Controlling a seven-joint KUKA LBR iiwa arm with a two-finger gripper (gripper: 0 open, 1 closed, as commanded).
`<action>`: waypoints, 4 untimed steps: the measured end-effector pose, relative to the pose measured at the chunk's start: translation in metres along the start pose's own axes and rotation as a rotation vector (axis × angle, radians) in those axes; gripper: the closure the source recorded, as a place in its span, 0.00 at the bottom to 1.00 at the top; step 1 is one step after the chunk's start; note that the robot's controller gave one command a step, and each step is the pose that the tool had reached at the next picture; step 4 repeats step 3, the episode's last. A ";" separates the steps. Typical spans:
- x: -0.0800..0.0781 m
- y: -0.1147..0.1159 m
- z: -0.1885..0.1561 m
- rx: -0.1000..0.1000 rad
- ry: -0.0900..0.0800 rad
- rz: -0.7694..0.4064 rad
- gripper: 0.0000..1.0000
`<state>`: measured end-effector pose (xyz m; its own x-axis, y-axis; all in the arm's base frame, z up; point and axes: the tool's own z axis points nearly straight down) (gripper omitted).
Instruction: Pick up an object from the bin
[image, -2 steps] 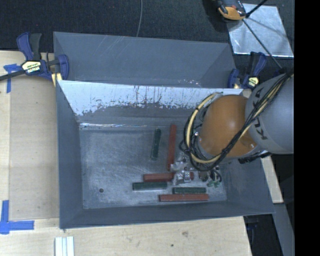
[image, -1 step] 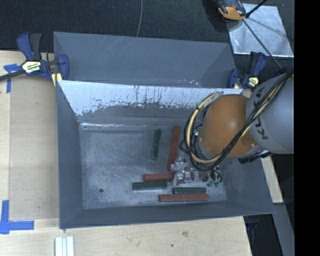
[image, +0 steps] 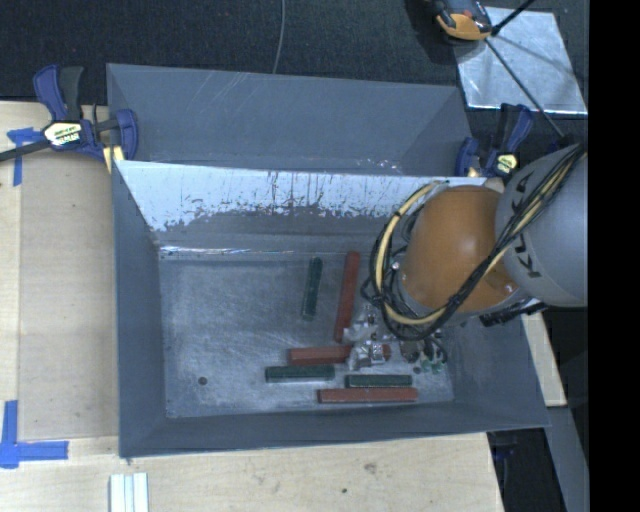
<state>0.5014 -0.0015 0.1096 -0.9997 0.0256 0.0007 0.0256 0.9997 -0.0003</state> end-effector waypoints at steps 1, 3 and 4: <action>0.000 0.000 -0.013 0.000 0.001 0.000 1.00; -0.001 0.000 -0.042 0.000 -0.002 0.000 1.00; -0.001 0.000 -0.042 0.000 -0.002 0.000 1.00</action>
Offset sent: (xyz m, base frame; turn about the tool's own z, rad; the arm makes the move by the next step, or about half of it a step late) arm 0.0001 -0.0001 0.0640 0.0000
